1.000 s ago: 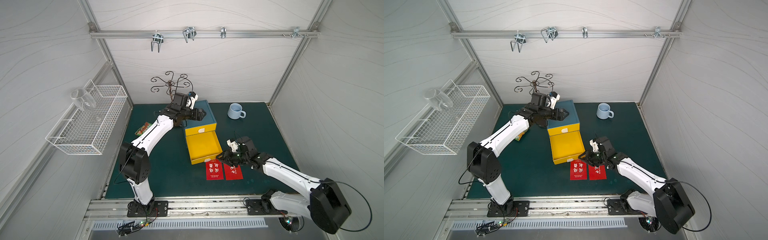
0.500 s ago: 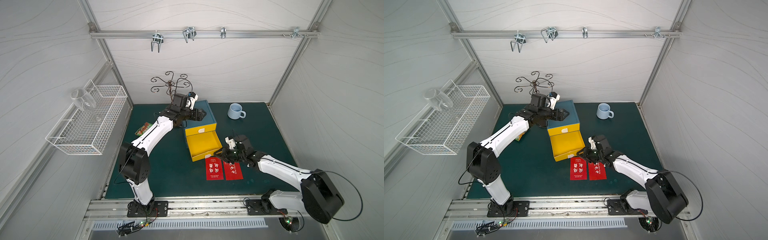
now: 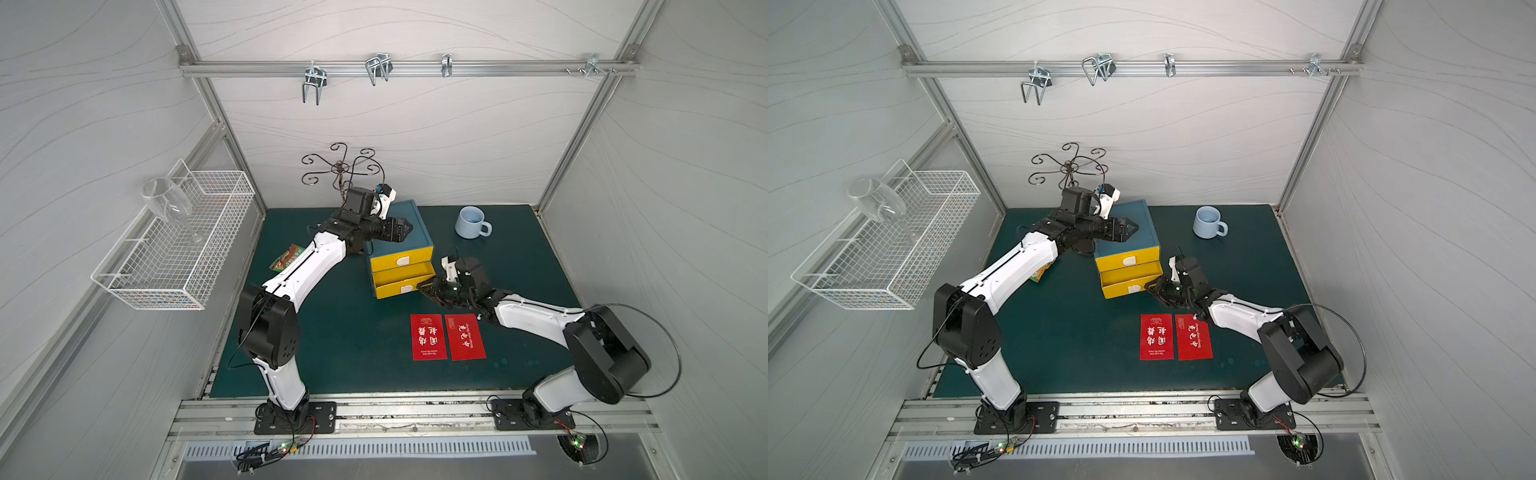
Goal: Take the postcards out of the drawer
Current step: Close the drawer in the storage box.
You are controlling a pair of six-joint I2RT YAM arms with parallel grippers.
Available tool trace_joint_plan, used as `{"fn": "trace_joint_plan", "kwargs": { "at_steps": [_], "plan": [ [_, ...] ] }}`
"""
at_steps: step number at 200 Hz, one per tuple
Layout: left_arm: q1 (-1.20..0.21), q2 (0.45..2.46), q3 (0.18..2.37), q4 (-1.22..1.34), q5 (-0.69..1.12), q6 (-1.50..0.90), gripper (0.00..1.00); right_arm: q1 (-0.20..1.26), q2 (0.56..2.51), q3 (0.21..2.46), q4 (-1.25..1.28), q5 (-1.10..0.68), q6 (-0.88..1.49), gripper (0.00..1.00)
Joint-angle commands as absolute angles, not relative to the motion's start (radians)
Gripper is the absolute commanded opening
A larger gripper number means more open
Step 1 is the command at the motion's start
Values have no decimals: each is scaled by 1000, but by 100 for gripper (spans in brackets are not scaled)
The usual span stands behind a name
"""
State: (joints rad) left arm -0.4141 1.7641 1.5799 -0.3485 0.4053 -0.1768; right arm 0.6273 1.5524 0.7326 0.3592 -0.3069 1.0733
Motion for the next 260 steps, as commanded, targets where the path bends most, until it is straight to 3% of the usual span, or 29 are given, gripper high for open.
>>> {"fn": "trace_joint_plan", "kwargs": {
  "at_steps": [1, 113, 180, 260],
  "plan": [
    [-417, 1816, 1546, -467, 422, -176, 84, 630, 1615, 753, 512, -264, 1120, 25],
    [-416, 1813, 1537, -474, 416, -169, 85, 624, 1795, 811, 743, -211, 1256, 24],
    [-414, 1823, 1542, -471, 413, -168, 86, 629, 1696, 712, 726, -251, 1278, 42],
    [-410, 1824, 1540, -480, 423, -168, 87, 669, 1825, 656, 866, -278, 1346, 44]
  ]
}}
